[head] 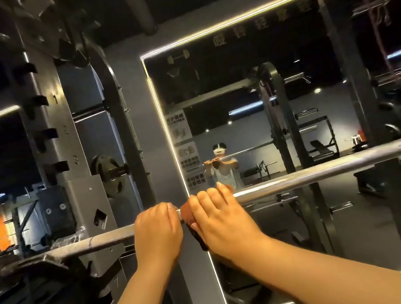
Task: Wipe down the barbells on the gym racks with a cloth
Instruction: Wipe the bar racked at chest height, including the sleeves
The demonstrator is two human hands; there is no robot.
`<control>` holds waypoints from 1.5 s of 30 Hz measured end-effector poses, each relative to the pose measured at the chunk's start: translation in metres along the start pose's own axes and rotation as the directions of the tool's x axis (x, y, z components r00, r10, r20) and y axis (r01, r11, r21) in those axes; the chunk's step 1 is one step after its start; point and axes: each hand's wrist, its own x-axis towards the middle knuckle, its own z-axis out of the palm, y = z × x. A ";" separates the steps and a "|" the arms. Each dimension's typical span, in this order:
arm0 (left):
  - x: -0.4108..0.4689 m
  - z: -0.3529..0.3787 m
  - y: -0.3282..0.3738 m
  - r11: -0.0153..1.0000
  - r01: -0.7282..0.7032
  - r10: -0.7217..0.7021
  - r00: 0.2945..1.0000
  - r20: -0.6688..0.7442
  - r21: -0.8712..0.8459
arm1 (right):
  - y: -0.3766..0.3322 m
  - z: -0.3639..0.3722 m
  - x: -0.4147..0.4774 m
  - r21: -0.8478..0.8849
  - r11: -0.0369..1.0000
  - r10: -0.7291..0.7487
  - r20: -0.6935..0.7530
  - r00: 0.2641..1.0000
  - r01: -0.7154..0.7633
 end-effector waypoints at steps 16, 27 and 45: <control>0.015 0.008 0.005 0.993 0.001 0.009 0.997 0.081 -0.121 | 0.009 -0.006 0.003 0.054 0.997 -0.058 -0.048 0.997 0.061; 0.016 0.009 0.011 0.997 -0.042 0.047 0.996 0.074 -0.059 | 0.023 -0.051 0.019 0.068 0.994 0.068 0.192 0.979 -0.083; 0.010 -0.009 0.006 0.922 0.142 -0.129 0.990 0.058 -0.360 | 0.013 -0.023 -0.005 0.030 0.977 0.212 -0.050 0.976 -0.211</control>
